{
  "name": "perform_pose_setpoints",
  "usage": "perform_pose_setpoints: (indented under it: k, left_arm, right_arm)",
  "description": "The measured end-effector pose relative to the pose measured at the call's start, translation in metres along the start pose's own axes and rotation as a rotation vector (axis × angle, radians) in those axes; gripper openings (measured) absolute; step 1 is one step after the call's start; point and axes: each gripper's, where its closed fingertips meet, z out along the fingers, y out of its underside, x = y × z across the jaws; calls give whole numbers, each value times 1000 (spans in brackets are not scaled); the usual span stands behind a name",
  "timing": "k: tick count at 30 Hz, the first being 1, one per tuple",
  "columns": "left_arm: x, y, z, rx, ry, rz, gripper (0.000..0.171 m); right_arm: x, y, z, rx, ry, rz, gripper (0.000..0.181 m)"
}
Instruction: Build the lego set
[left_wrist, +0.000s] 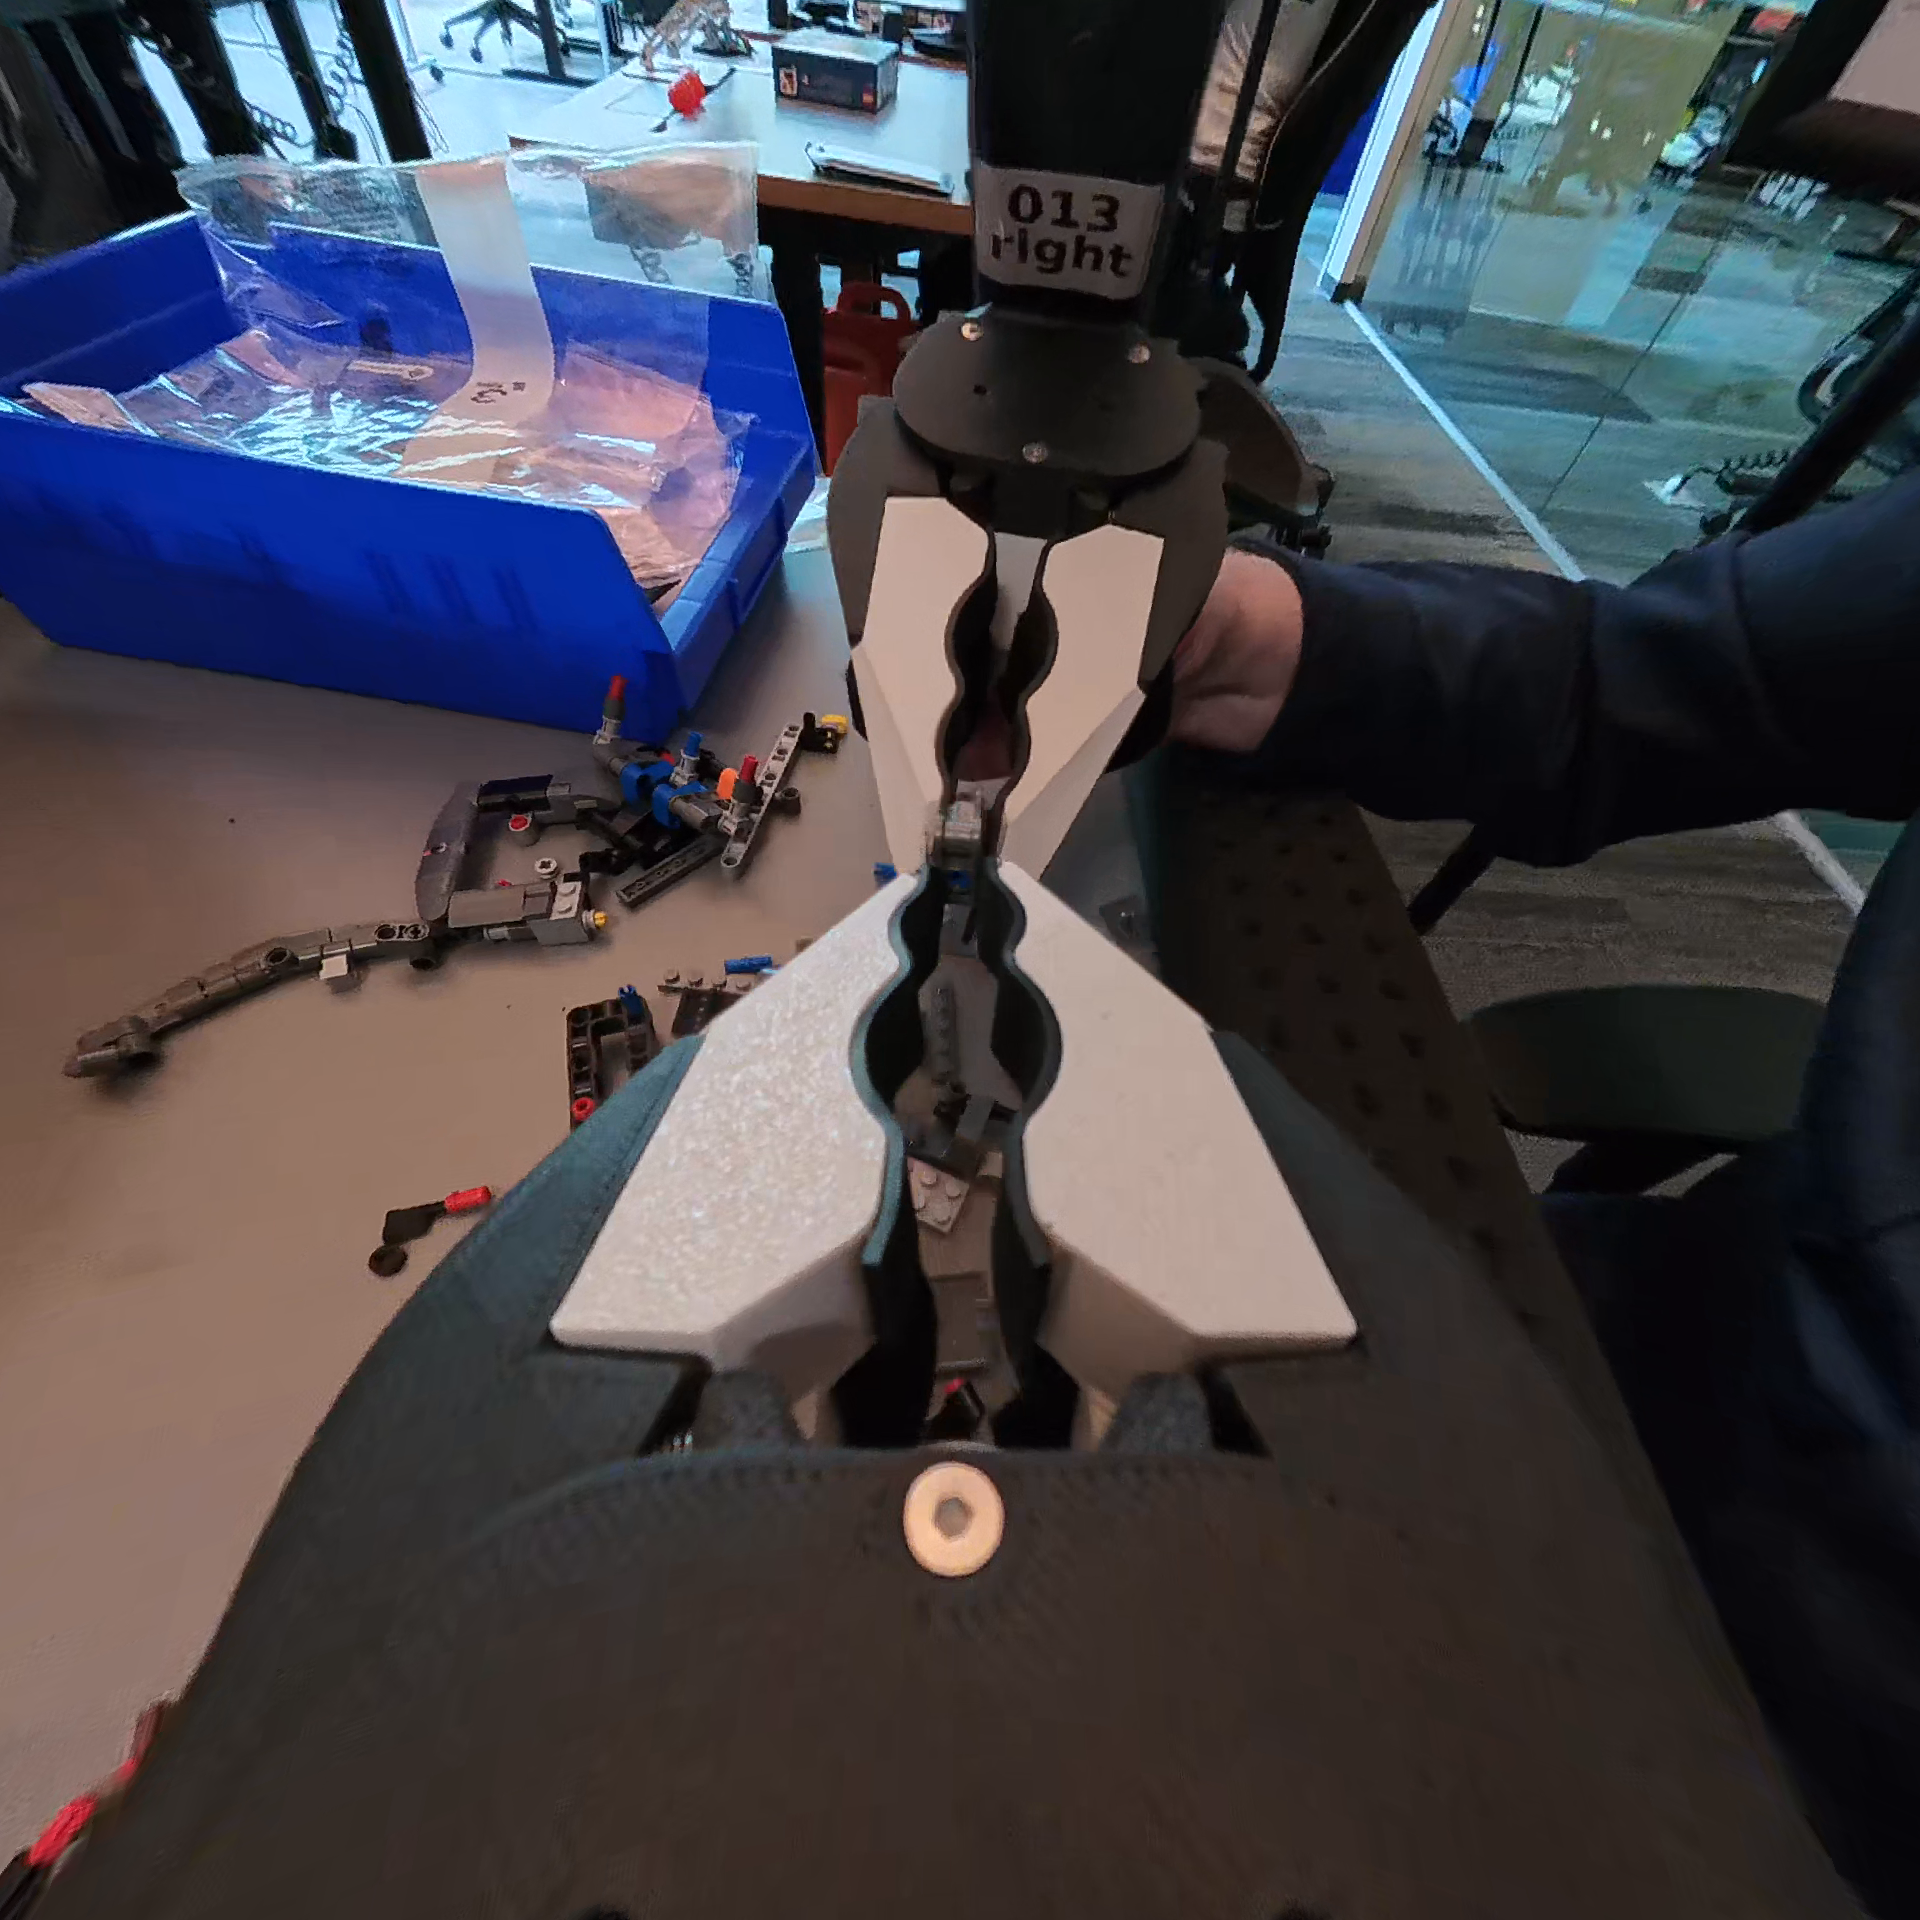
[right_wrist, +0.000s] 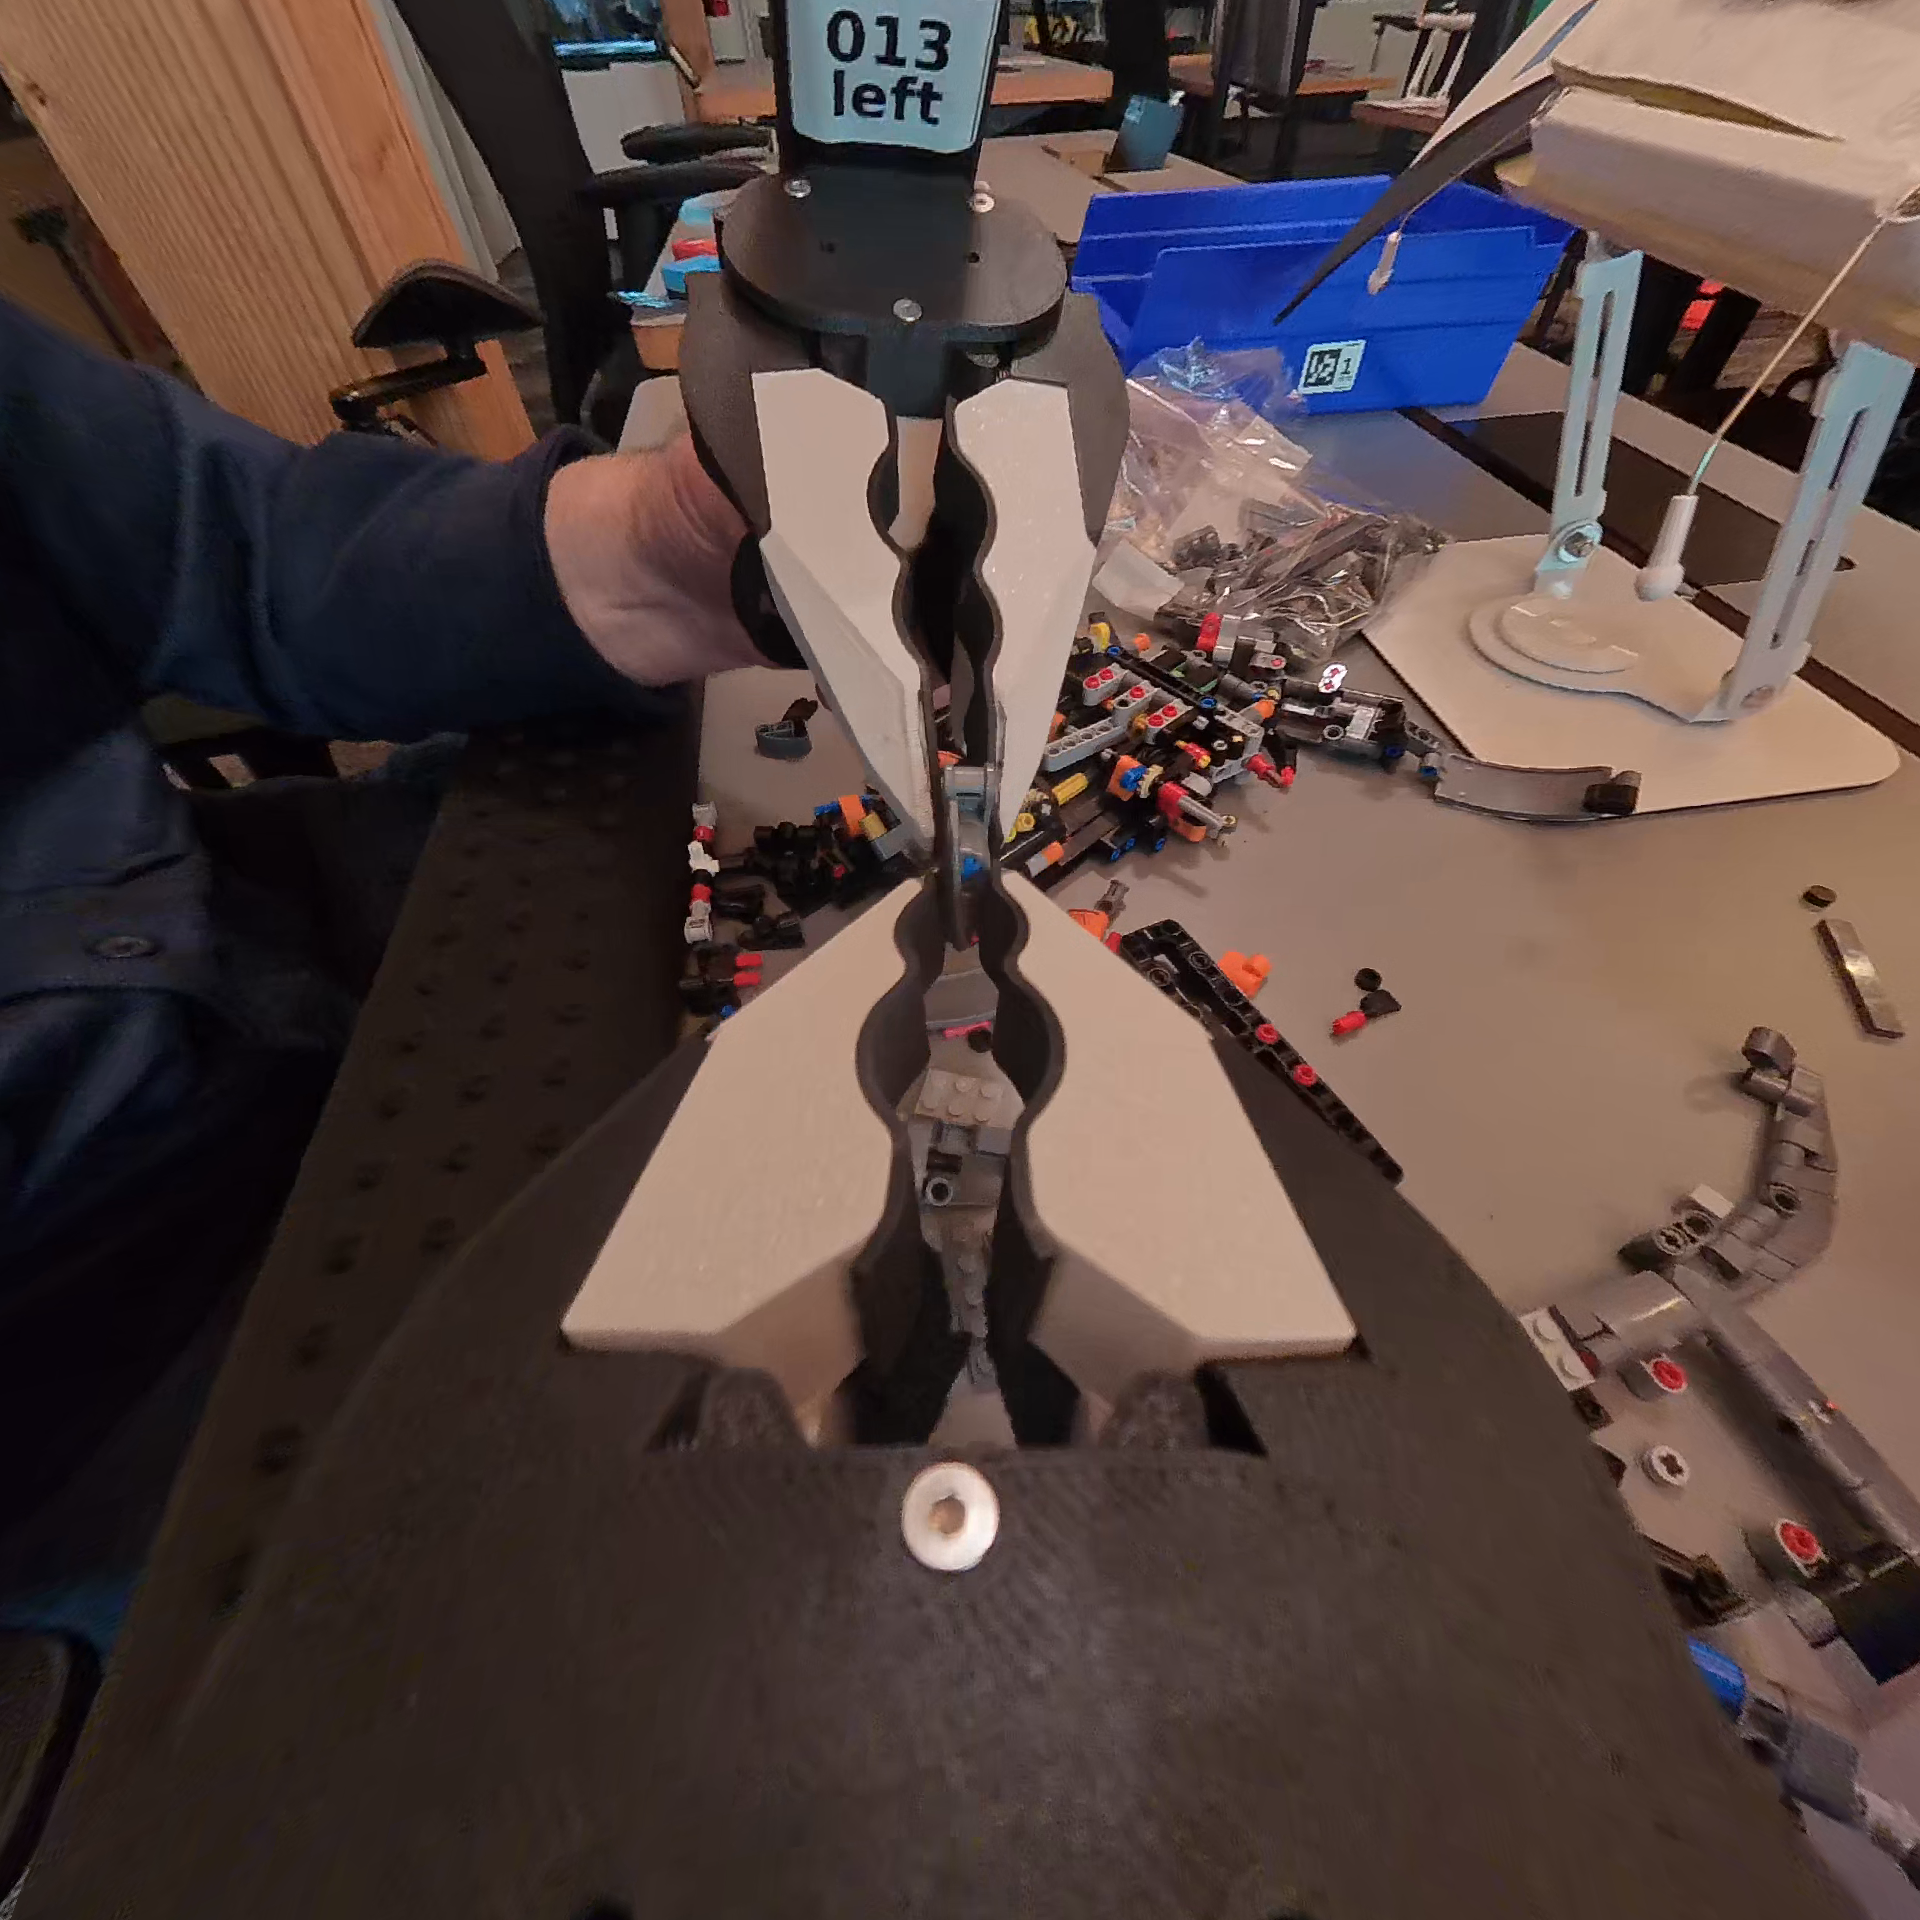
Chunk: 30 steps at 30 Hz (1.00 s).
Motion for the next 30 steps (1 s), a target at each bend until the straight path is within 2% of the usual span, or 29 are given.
perform_pose_setpoints:
  k: [7,14,17,19,21,23,26,30]
  left_arm:
    - [2,8,-4,-45,11,56,5]
    - [3,4,-4,-37,-3,80,5]
    - [1,15,-1,-97,-22,94,5]
    - [3,21,6,-131,-21,102,5]
    - [2,24,10,-146,-24,99,5]
    - [1,19,8,-106,-14,68,5]
    - [-3,16,4,-93,-36,64,5]
    - [-3,19,9,-114,-51,70,5]
  right_arm:
    - [-5,3,2,-12,-28,-8,3]
    - [-4,0,1,24,-54,37,4]
    - [-5,-4,-3,58,-65,38,7]
    - [-7,-12,-7,103,-73,34,3]
    - [-3,-6,-6,72,-43,26,0]
    - [-1,-8,-8,82,-28,17,0]
    - [1,-9,-13,91,-23,26,8]
    - [2,-1,-8,37,-1,2,8]
